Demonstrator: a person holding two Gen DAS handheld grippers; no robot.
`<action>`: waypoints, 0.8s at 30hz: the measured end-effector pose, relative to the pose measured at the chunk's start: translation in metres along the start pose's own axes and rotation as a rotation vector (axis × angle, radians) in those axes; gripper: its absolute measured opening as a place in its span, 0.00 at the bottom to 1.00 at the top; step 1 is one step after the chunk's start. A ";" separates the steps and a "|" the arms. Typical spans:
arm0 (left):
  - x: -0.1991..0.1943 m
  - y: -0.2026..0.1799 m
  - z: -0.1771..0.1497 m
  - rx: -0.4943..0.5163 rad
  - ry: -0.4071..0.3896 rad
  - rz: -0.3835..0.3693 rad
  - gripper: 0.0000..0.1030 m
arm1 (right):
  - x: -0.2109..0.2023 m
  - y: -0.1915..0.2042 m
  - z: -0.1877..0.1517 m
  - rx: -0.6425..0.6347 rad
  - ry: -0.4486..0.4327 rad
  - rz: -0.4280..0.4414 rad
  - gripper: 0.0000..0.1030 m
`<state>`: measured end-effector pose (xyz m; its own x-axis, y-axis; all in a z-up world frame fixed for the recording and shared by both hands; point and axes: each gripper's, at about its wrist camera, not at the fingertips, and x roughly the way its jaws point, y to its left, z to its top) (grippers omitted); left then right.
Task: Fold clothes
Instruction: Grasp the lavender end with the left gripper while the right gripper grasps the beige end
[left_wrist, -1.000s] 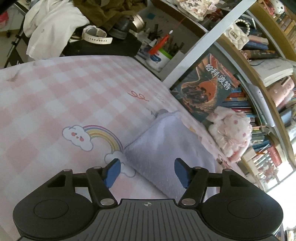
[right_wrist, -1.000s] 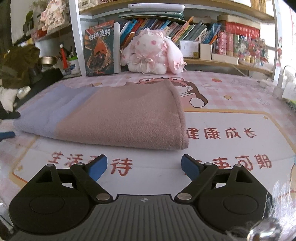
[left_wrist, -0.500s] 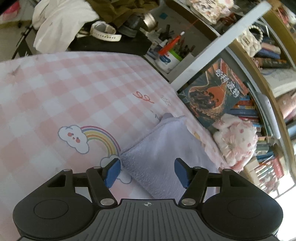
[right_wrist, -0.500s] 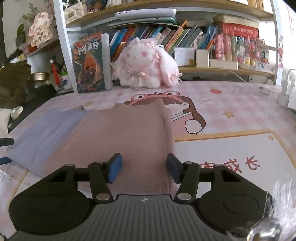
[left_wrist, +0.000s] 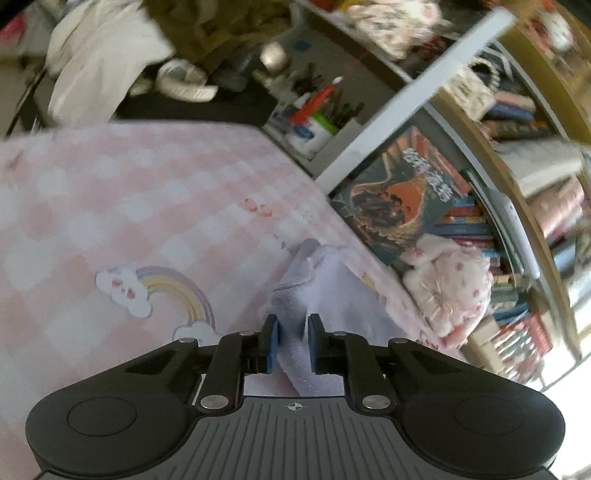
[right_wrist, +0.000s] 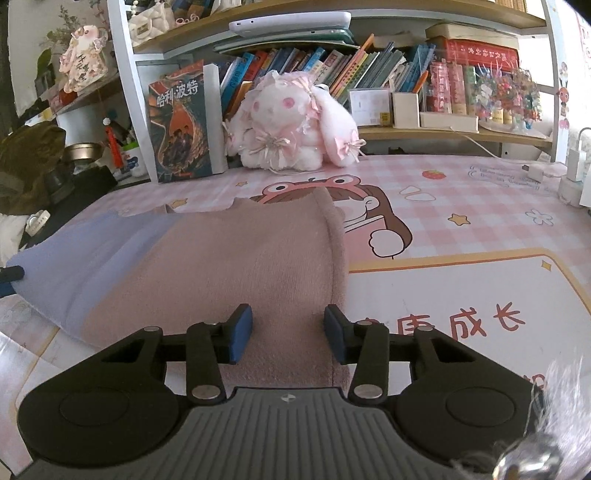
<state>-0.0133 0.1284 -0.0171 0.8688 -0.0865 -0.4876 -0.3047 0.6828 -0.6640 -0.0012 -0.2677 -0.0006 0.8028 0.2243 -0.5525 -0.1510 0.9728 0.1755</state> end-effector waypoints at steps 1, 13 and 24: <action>0.001 0.005 0.001 -0.040 0.004 -0.015 0.14 | 0.000 0.000 0.000 -0.001 -0.001 0.001 0.40; 0.034 0.006 -0.007 -0.150 0.090 -0.026 0.26 | -0.001 0.001 -0.003 -0.001 0.000 0.003 0.40; 0.047 0.008 -0.009 -0.166 0.039 -0.011 0.08 | 0.000 0.001 -0.002 0.009 0.013 0.017 0.40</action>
<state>0.0215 0.1229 -0.0501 0.8577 -0.1239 -0.4991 -0.3581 0.5526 -0.7526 -0.0028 -0.2670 -0.0017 0.7927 0.2413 -0.5599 -0.1594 0.9684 0.1918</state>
